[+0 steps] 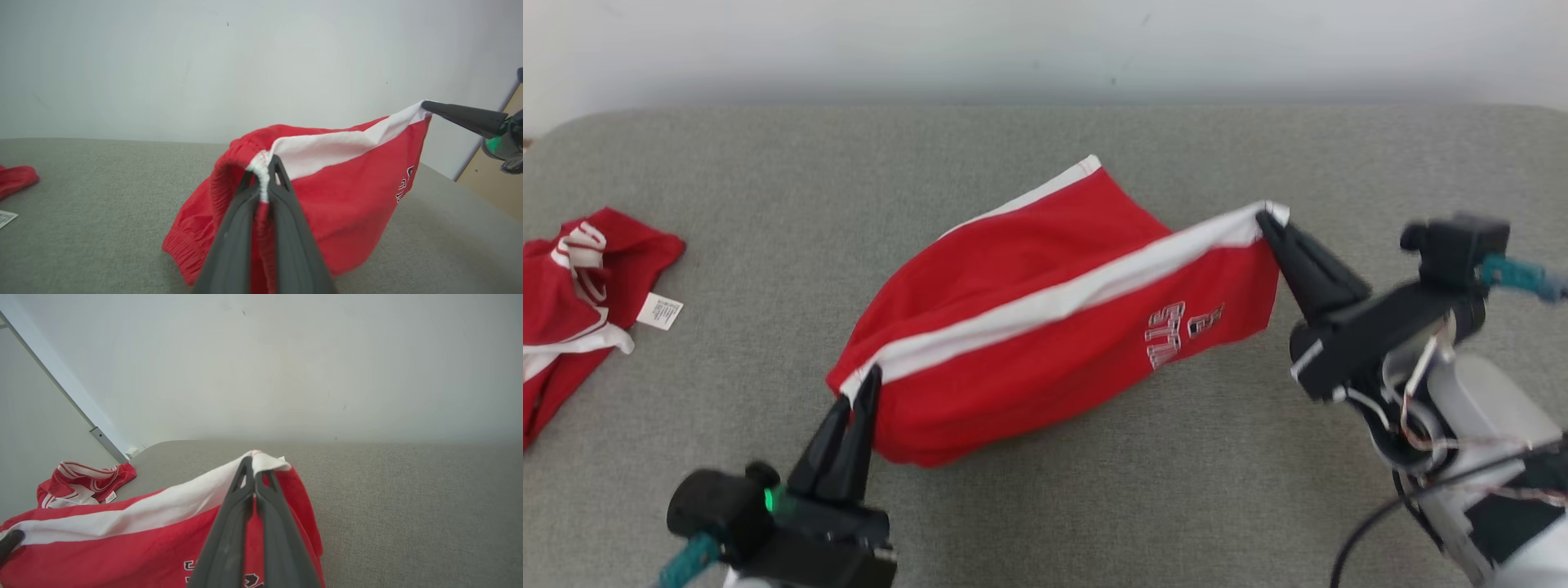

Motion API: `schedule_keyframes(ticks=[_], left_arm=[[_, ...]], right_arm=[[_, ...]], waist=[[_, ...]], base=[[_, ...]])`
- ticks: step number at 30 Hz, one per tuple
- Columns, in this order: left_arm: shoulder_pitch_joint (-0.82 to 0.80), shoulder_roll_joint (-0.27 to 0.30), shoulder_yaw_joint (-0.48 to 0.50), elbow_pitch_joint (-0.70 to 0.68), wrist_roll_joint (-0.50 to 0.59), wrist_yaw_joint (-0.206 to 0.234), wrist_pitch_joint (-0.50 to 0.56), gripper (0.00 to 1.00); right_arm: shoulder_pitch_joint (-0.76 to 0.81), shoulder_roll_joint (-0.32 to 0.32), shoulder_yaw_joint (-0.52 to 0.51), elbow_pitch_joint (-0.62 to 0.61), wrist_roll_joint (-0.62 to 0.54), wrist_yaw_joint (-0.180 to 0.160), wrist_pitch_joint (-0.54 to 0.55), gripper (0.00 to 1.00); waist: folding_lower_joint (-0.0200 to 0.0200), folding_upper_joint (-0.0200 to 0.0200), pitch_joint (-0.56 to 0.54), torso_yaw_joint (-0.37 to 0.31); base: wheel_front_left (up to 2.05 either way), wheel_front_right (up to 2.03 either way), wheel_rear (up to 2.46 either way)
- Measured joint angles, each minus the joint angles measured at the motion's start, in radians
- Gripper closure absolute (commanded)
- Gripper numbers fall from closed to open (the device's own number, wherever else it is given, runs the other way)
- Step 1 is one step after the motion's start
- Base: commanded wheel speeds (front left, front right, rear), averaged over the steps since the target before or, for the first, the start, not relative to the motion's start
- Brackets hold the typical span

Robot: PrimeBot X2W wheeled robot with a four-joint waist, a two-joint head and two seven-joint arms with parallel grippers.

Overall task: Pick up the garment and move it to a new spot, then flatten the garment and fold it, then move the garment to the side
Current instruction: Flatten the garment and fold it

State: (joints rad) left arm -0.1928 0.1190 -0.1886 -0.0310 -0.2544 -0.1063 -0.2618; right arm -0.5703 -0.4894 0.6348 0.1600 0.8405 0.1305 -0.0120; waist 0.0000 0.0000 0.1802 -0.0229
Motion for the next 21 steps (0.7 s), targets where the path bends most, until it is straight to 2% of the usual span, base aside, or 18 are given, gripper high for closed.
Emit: schedule_keyframes(ticks=[12, 21], left_arm=[[-0.305, -0.039, 0.019, 0.22, -0.007, -0.015, 0.0, 1.0], [-0.42, -0.064, -0.009, 0.306, -0.002, -0.017, 0.0, 1.0]], right_arm=[[-0.443, 0.1, 0.112, 0.39, -0.019, 0.0, 0.038, 1.0], [-0.635, 0.157, 0.209, 0.665, -0.009, 0.0, 0.022, 1.0]], waist=[[0.0002, 0.0002, 0.124, 0.072], [0.0003, 0.0002, 0.21, 0.13]], base=[[0.0, 0.0, 0.0], [0.0, 0.0, 0.0]])
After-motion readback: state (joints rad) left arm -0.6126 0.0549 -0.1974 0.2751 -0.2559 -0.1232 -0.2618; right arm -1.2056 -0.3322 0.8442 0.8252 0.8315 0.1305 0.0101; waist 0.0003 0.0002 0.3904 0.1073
